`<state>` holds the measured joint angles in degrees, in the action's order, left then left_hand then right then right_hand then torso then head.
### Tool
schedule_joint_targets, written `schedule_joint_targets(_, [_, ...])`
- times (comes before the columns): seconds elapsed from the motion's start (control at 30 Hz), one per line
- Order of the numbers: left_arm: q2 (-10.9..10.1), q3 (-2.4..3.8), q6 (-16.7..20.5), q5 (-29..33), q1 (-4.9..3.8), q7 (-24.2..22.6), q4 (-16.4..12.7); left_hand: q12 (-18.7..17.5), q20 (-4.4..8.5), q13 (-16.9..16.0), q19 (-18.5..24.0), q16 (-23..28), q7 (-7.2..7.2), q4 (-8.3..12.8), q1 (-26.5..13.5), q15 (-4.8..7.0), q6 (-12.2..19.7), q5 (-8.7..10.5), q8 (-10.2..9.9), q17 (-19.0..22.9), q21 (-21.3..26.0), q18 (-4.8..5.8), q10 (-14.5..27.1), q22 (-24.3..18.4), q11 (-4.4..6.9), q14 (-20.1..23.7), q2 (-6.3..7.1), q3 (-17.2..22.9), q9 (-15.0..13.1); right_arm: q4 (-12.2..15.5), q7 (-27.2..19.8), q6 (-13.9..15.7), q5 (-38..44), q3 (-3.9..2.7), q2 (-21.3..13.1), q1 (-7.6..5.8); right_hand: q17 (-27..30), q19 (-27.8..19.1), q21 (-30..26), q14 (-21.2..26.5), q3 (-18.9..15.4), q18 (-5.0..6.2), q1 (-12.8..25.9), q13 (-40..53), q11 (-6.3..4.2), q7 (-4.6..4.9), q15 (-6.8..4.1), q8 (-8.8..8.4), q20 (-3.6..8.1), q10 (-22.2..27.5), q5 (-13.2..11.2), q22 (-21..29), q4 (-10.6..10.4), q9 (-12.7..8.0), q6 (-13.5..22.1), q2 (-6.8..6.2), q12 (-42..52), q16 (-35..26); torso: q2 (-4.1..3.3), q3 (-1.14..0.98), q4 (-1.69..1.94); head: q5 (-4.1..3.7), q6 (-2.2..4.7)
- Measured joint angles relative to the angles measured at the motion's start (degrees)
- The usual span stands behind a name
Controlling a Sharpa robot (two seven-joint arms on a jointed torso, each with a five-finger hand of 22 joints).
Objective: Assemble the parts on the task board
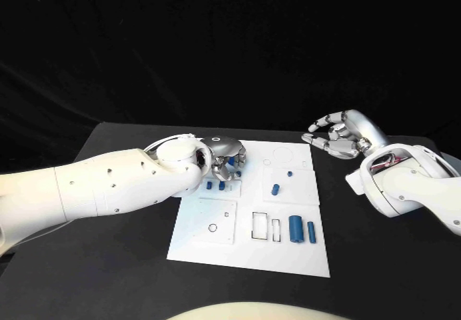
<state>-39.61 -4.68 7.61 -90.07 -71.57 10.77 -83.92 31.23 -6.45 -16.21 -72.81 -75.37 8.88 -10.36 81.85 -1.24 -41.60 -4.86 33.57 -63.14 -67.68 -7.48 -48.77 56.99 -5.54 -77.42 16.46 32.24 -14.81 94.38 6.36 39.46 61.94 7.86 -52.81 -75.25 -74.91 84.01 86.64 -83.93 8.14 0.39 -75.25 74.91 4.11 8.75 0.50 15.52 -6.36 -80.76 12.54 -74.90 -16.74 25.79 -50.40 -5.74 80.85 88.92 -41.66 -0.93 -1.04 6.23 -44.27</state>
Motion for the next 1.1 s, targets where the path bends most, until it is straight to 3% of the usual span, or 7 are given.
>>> schedule_joint_targets(0.4, [0.81,0.02,-2.29,-0.49,0.00,1.09,1.18,-0.62,0.17,1.58,-0.22,-0.66,0.31,0.08,0.64,-0.17,-1.93,0.00,-1.16,0.67,-1.14,-0.01,-2.19,1.42,-0.12,-0.22,-0.64,1.53,0.82,0.01,-0.02,-0.01,0.02,0.00,0.12,0.02,0.00,0.00,0.00,0.00,0.00,0.00,0.00,0.00,0.00,0.00,0.00,0.00,0.00,0.00,0.25,-0.04,0.00,0.04,0.00,0.00,0.00,0.00,0.04,-0.08,0.07,-0.03,-0.11])
schedule_joint_targets(0.7, [2.11,0.02,-2.60,-0.43,0.09,0.98,2.18,-1.14,0.20,2.54,-0.61,-1.18,0.21,0.37,1.01,0.00,-2.66,0.00,-1.98,0.58,-1.93,-0.02,-3.45,2.47,0.03,-0.80,-1.01,2.61,1.30,0.03,-0.03,-0.05,0.03,0.00,0.21,0.02,0.00,0.00,0.00,0.00,0.00,0.00,0.00,0.00,0.00,0.00,0.00,0.00,0.00,0.00,0.24,-0.04,0.00,0.04,0.00,0.00,0.00,0.00,0.00,-0.08,-0.05,-0.03,-0.08])
schedule_joint_targets(1.1, [2.51,0.02,-2.68,-0.24,0.24,0.88,2.61,-2.14,0.20,3.39,-0.60,-1.40,0.21,0.48,1.01,0.00,-2.65,0.00,-3.05,0.97,-2.19,-0.02,-3.98,2.65,-0.09,-0.80,-1.01,3.04,1.80,0.04,-0.04,-0.09,0.05,-0.01,0.28,0.03,-0.04,0.00,0.00,0.00,0.00,0.00,0.00,-0.01,0.00,0.00,0.00,0.00,0.00,0.00,0.24,-0.03,0.00,0.04,0.00,0.00,0.00,0.00,0.04,-0.08,0.07,-0.12,-0.24])
